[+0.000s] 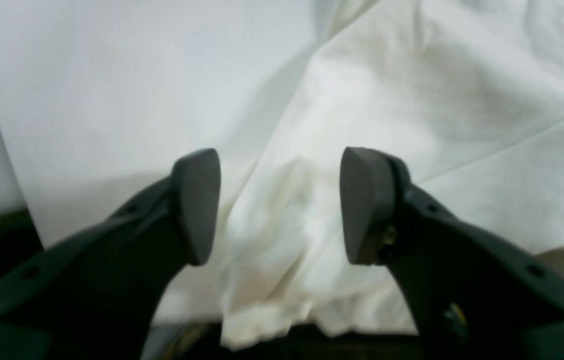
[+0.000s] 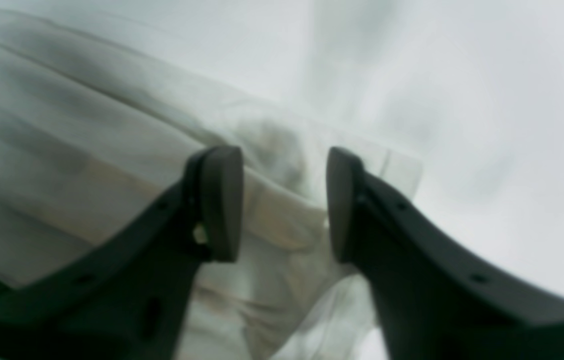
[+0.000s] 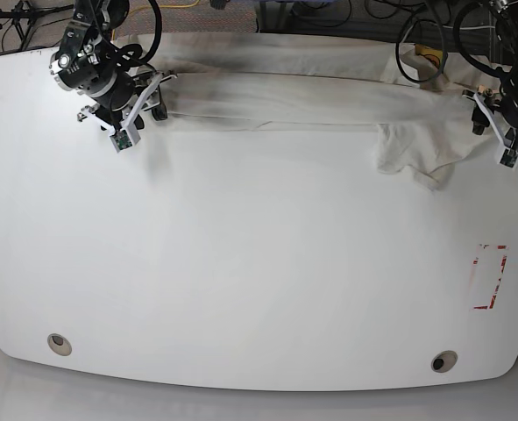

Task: Fold the T-shirt properly
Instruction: 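Lower the folded edge with both grippers and release the left gripper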

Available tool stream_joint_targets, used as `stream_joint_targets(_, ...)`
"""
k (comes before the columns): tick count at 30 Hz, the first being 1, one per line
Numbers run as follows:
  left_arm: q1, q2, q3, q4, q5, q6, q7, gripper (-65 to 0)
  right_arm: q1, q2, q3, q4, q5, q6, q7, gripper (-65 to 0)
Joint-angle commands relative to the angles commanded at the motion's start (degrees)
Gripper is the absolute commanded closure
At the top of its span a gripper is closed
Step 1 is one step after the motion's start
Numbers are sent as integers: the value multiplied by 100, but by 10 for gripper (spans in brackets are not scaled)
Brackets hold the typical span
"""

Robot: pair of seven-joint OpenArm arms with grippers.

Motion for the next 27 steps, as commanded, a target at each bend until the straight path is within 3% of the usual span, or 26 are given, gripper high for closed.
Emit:
stream_joint_targets(3,9,9,-88,-387,220,0,0,-178,-149,0,0,-132,0,0,0,-25)
stream_joint_targets(7,18,18,-132,-914,466,0,-18,-111,-176,53,26,-475,-9,0,9,-21)
stream_joint_targets(13,35,0,-132,-1468,510,0,-35,-108,-176,360,9,-1169,-9,0,369,-27)
stream_joint_targets(19,-9,0,-44,-1785,519,0,-501,-108,-44,615,9,-1960,-9,0,905,-27)
stream_joint_targets(27,-721,-9,756,-2224,527,0,-659,-110,484,941,0,-2919,-18,0,1424,-27)
